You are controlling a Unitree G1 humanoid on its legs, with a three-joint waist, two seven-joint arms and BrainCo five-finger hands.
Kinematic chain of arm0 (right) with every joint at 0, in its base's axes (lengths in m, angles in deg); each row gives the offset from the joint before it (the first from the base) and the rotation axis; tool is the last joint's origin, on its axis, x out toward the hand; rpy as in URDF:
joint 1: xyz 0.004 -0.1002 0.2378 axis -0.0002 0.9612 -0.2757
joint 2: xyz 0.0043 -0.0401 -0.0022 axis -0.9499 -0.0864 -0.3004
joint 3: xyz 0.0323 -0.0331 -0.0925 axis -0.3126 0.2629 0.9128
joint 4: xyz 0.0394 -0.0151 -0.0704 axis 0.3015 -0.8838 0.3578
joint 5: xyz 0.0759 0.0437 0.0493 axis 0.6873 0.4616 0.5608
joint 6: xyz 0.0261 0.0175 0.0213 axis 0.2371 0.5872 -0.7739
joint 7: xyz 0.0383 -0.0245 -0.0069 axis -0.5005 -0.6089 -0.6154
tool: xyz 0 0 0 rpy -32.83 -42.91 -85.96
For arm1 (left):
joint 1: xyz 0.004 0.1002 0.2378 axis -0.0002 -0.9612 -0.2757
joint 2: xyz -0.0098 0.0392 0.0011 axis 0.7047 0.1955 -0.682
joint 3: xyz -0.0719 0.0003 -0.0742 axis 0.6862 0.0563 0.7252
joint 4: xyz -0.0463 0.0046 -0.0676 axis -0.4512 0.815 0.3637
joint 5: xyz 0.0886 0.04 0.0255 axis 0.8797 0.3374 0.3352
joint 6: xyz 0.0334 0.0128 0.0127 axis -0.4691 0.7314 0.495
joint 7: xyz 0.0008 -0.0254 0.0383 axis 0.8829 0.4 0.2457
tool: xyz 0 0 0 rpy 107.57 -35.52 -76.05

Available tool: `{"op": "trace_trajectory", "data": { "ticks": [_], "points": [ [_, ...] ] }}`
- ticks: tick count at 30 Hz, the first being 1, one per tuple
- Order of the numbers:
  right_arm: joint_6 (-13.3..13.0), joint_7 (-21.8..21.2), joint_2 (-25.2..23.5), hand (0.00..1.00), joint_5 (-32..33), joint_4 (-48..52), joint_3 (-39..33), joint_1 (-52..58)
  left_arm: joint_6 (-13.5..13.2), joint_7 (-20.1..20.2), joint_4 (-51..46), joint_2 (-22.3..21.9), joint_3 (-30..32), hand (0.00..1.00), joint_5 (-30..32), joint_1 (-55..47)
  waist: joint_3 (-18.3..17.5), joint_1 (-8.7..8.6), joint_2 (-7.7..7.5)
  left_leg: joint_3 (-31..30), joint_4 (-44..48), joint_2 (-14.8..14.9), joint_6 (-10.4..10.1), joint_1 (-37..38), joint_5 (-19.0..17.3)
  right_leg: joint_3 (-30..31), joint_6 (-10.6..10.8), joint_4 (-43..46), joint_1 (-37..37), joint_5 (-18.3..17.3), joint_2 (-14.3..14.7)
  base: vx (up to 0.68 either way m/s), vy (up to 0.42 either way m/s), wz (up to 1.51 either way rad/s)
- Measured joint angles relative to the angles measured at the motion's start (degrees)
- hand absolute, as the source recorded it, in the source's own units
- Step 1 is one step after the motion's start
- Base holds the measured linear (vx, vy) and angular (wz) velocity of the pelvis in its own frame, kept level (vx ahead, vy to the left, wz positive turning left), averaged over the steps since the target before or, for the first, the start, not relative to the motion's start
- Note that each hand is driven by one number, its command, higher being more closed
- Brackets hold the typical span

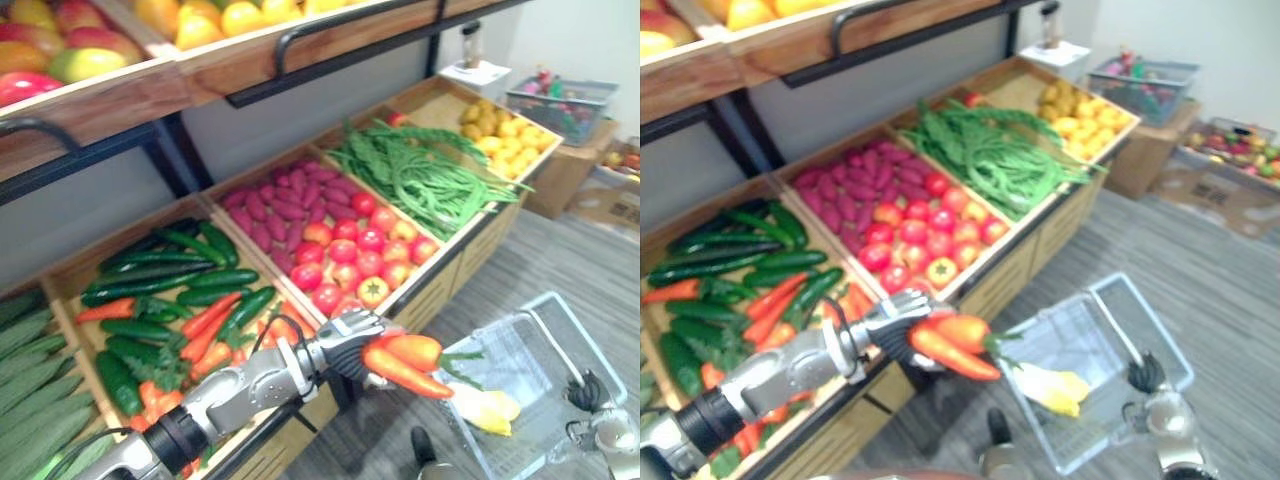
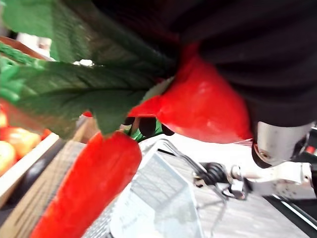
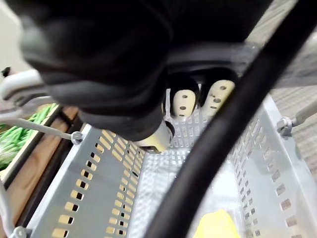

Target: Pick vegetable in the basket

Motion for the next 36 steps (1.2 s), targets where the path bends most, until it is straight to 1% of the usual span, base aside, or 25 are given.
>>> {"op": "trace_trajectory", "data": {
  "ticks": [2, 6, 9, 10, 11, 12, 14, 15, 17, 20, 21, 23, 26, 28, 30, 32, 36],
  "points": [
    [-0.42, -1.41, 3.30, 1.00, -0.88, 4.29, 3.93, -0.20, -0.05, 0.56, 0.02, -0.91, -2.45, 1.00, -0.76, 1.46, -0.11, -0.01, 0.17, 2.62, 0.21, 0.35, -0.60, 0.80, -0.39, 1.80, -0.11, 0.06, -0.38, 0.29, 0.93, -0.01, -0.039, -0.48],
    [-1.20, -2.49, 7.08, 1.00, -0.89, 9.50, 9.30, -1.95, 0.00, 1.21, 0.23, -3.99, -4.95, 1.00, -2.02, 2.31, -0.33, -0.03, 0.38, 5.95, 1.00, 1.00, -1.30, 1.51, -0.83, 4.21, -0.13, 0.95, -1.99, 0.31, 2.73, 0.02, -0.063, -0.43],
    [-2.05, -3.85, 9.53, 1.00, -0.79, 12.92, 14.98, -5.44, 0.01, 2.33, 0.57, -5.99, -7.71, 1.00, -2.03, 3.80, -0.34, -1.34, 0.39, 8.44, 1.99, 2.20, -1.99, 2.21, -1.26, 5.42, -0.07, 1.04, -2.15, 0.60, 4.27, 0.03, -0.071, -0.29],
    [-2.29, -4.18, 10.05, 1.00, -0.72, 13.62, 16.02, -6.02, 0.01, 2.33, 0.96, -6.56, -7.87, 1.00, -2.04, 3.94, -0.33, -1.40, 0.38, 9.03, 2.00, 2.29, -2.02, 2.48, -1.27, 5.82, -0.10, 1.11, -2.18, 0.58, 4.60, 0.02, -0.065, -0.36],
    [-2.93, -4.94, 11.38, 1.00, -0.29, 15.59, 18.71, -7.22, 0.05, 2.33, 2.62, -7.99, -8.62, 1.00, -2.13, 4.70, -0.34, -1.46, 0.38, 10.53, 2.31, 2.54, -2.04, 2.66, -1.29, 6.69, -0.13, 1.40, -2.49, 0.56, 5.25, 0.01, -0.061, -0.34],
    [-3.23, -5.49, 11.86, 1.00, -0.15, 16.37, 19.61, -7.72, 0.08, 2.33, 3.17, -8.45, -8.93, 1.00, -2.13, 5.03, -0.36, -1.49, 0.35, 10.77, 2.48, 2.59, -2.06, 2.65, -1.30, 6.96, -0.21, 1.65, -2.85, 0.50, 5.44, 0.01, -0.073, -0.38],
    [-4.64, -6.12, 13.05, 1.00, 0.34, 17.66, 22.63, -9.66, 0.14, 2.38, 4.66, -9.62, -9.83, 1.00, -2.12, 6.25, -0.30, -1.78, 0.21, 12.11, 2.91, 2.61, -2.08, 2.56, -1.31, 7.91, -0.30, 1.95, -3.67, 0.44, 5.86, 0.01, -0.050, -0.23],
    [-4.96, -7.08, 13.59, 1.00, 0.72, 18.37, 24.50, -10.82, 0.22, 2.55, 5.38, -10.48, -9.88, 1.00, -2.13, 6.51, -0.31, -2.37, 0.22, 12.30, 3.03, 2.67, -2.07, 2.51, -1.31, 8.05, -0.28, 1.99, -3.82, 0.46, 6.00, 0.01, -0.048, -0.11],
    [-5.16, -8.37, 13.97, 1.00, 0.89, 19.08, 27.42, -12.32, 0.34, 2.83, 7.01, -12.10, -9.94, 1.00, -2.12, 6.90, -0.31, -2.90, 0.13, 13.40, 3.52, 3.03, -2.13, 2.61, -1.34, 8.33, -0.30, 2.00, -3.87, 0.44, 6.32, 0.00, -0.046, -0.12],
    [-5.21, -10.85, 15.38, 1.00, 2.10, 19.29, 31.63, -13.80, 0.75, 3.15, 10.46, -15.60, -10.30, 1.00, -2.11, 8.28, -0.26, -2.94, 0.02, 14.73, 4.23, 3.44, -2.16, 2.81, -1.36, 9.05, -0.35, 2.07, -4.01, 0.41, 6.81, 0.00, -0.052, -0.14],
    [-5.13, -11.23, 15.49, 1.00, 2.43, 19.29, 32.31, -14.22, 0.88, 3.17, 11.00, -15.83, -10.42, 1.00, -2.10, 8.42, -0.25, -2.98, 0.00, 15.09, 4.34, 3.49, -2.17, 2.89, -1.36, 9.26, -0.35, 2.11, -4.04, 0.40, 6.93, 0.00, -0.047, -0.18],
    [-4.89, -12.97, 16.13, 1.00, 3.46, 19.31, 33.48, -14.55, 1.88, 3.32, 12.84, -17.65, -10.94, 1.00, -2.09, 8.50, -0.20, -3.04, -0.07, 15.70, 4.89, 3.86, -2.17, 3.32, -1.36, 9.83, -0.81, 2.31, -4.02, 0.07, 7.45, 0.00, -0.054, -0.17],
    [-4.28, -14.55, 17.51, 1.00, 7.74, 19.71, 35.03, -15.15, 2.67, 3.50, 14.46, -18.98, -11.30, 1.00, -2.09, 8.50, 0.01, -3.31, -0.49, 16.60, 4.90, 4.02, -2.17, 3.70, -1.36, 10.24, -0.98, 2.63, -4.09, -0.08, 7.96, -0.01, -0.056, -0.10],
    [-3.88, -14.62, 18.04, 1.00, 8.82, 20.61, 35.14, -15.15, 2.74, 3.51, 15.83, -19.99, -11.30, 1.00, -2.08, 8.50, 0.04, -3.38, -0.63, 16.70, 4.90, 4.06, -2.17, 3.76, -1.36, 10.30, -0.98, 2.67, -4.13, -0.09, 8.06, -0.01, -0.049, -0.04],
    [-3.42, -14.67, 18.21, 1.00, 10.03, 21.46, 35.34, -15.96, 3.16, 3.52, 18.05, -21.35, -11.36, 1.00, -2.02, 8.50, 0.01, -3.90, -0.73, 16.77, 4.90, 4.10, -2.17, 3.77, -1.36, 10.33, -0.98, 2.68, -4.18, -0.10, 8.13, -0.02, -0.053, -0.01],
    [-3.28, -14.67, 18.21, 1.00, 11.54, 21.82, 35.44, -16.61, 3.35, 3.57, 20.16, -22.40, -11.36, 1.00, -1.97, 8.50, 0.00, -4.07, -0.80, 16.90, 4.91, 4.12, -2.17, 3.85, -1.36, 10.40, -0.99, 2.68, -4.20, -0.10, 8.22, -0.02, -0.057, -0.02],
    [-3.18, -14.67, 18.18, 1.00, 12.07, 23.45, 35.54, -16.92, 4.42, 3.71, 23.14, -23.59, -11.38, 1.00, -1.77, 8.51, 0.00, -4.17, -1.06, 17.54, 5.02, 4.19, -2.17, 4.09, -1.36, 10.65, -0.99, 2.69, -4.18, -0.09, 8.40, -0.01, -0.052, -0.05]
  ]
}}
